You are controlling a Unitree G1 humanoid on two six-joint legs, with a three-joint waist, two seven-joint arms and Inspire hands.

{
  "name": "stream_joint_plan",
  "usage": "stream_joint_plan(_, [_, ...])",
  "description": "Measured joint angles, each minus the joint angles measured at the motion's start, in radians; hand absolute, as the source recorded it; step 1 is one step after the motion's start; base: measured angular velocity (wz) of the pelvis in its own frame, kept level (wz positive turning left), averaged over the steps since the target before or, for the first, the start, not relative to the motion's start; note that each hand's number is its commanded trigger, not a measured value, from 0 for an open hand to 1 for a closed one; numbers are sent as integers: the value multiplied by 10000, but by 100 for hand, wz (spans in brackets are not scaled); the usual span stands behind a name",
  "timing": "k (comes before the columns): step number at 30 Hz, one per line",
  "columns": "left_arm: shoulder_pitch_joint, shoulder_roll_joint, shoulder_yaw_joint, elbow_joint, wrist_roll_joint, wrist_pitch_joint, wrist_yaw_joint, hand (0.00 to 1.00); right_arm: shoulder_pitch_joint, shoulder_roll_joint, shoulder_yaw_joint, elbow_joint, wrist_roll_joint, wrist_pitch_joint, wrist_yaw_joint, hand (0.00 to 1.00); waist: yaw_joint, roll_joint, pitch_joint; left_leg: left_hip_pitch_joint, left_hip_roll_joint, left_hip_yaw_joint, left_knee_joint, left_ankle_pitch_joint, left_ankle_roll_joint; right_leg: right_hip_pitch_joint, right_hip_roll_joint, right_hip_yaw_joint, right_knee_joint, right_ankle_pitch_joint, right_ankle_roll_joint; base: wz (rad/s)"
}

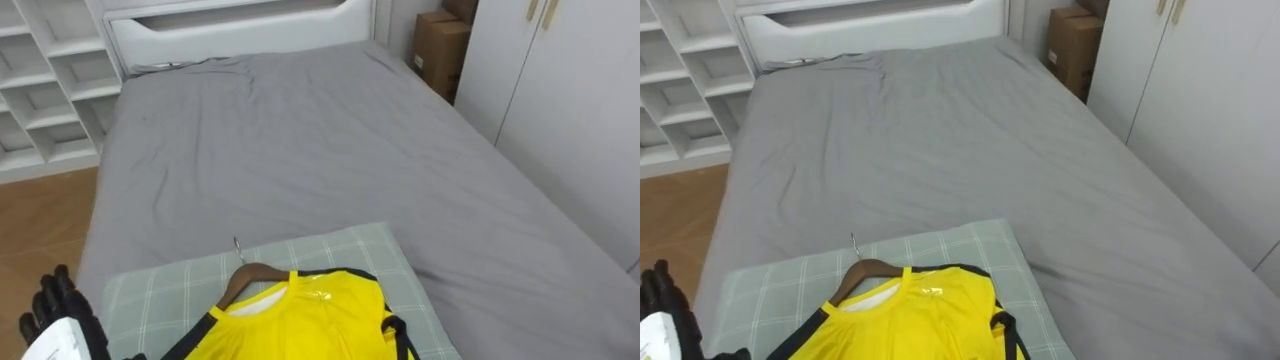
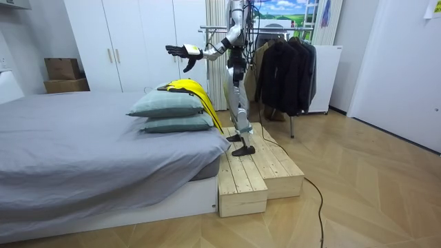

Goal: Hang clothes

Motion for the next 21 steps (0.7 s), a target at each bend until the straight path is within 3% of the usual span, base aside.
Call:
stream_joint_plan(14, [-820,-14,-410,816,1256,-10,-1663,0,-145,57,-589,139,-860,-120,105,0,-348,-4,21,131,-12,33,-21,0,1,-22,-36,-16,298,2,2,0])
stream_joint_plan(21, [-899,-144,-789,822,1732,214,-2443,0,-151,53,-878,281,-1004,-68,97,0,-588,160,-12,183,-12,78,-21,0,1,15,-39,-11,306,3,4,0])
